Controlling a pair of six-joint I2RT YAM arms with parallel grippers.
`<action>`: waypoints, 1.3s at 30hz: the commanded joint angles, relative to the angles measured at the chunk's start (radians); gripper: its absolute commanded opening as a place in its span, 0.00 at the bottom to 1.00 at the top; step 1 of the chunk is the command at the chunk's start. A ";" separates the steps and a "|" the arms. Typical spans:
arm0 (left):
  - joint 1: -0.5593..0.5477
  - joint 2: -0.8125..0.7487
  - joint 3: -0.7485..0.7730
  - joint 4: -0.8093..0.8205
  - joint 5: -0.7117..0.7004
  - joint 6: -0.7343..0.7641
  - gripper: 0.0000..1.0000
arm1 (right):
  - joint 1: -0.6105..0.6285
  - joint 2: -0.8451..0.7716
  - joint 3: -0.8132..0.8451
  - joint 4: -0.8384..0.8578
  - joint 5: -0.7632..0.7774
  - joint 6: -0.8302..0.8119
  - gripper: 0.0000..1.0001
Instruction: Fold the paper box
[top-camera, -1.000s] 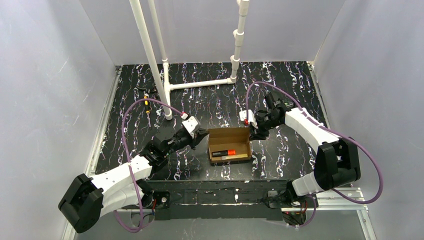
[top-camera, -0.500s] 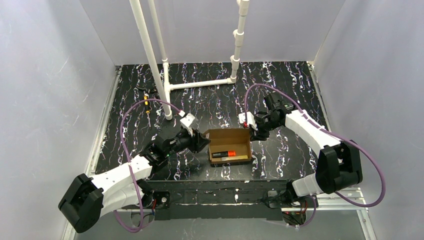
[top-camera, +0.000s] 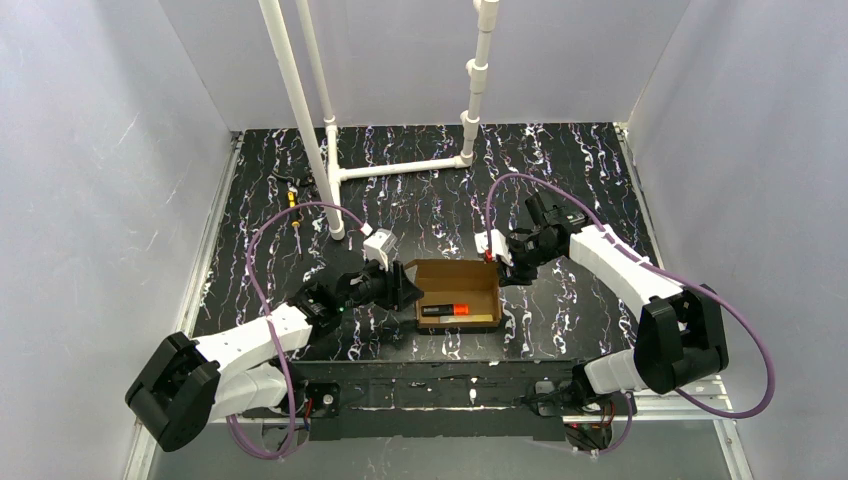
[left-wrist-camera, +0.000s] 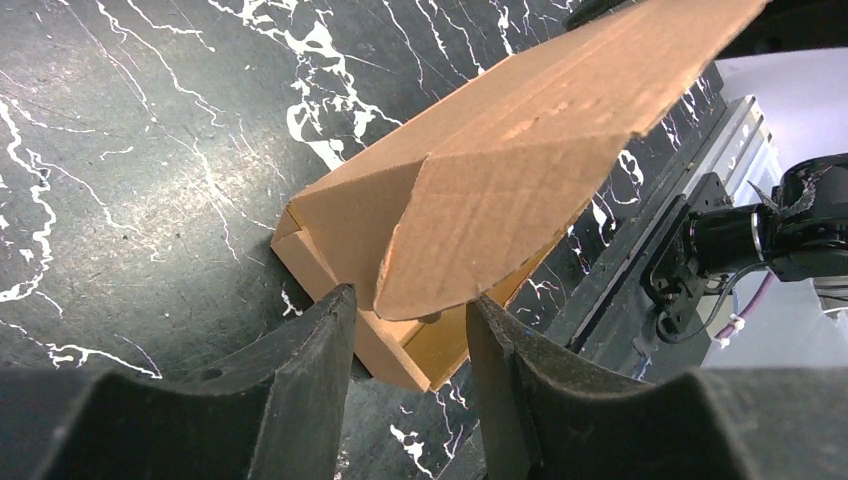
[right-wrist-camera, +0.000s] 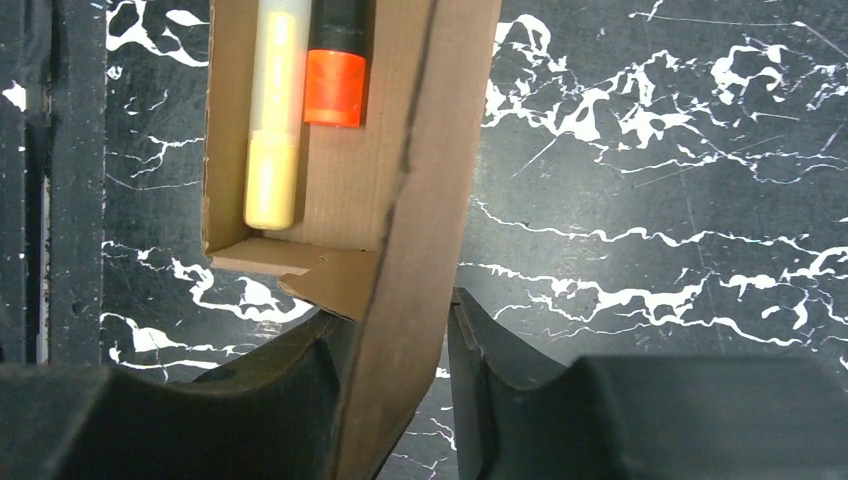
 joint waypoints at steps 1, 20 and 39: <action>-0.006 0.021 0.055 -0.009 0.027 -0.039 0.43 | 0.015 -0.034 -0.019 0.013 0.009 0.018 0.44; -0.006 0.067 0.045 0.009 0.100 -0.120 0.45 | 0.068 -0.078 -0.062 0.039 0.070 0.046 0.42; 0.000 -0.296 -0.060 -0.315 0.066 -0.297 0.45 | 0.111 -0.170 -0.148 0.150 0.168 0.114 0.43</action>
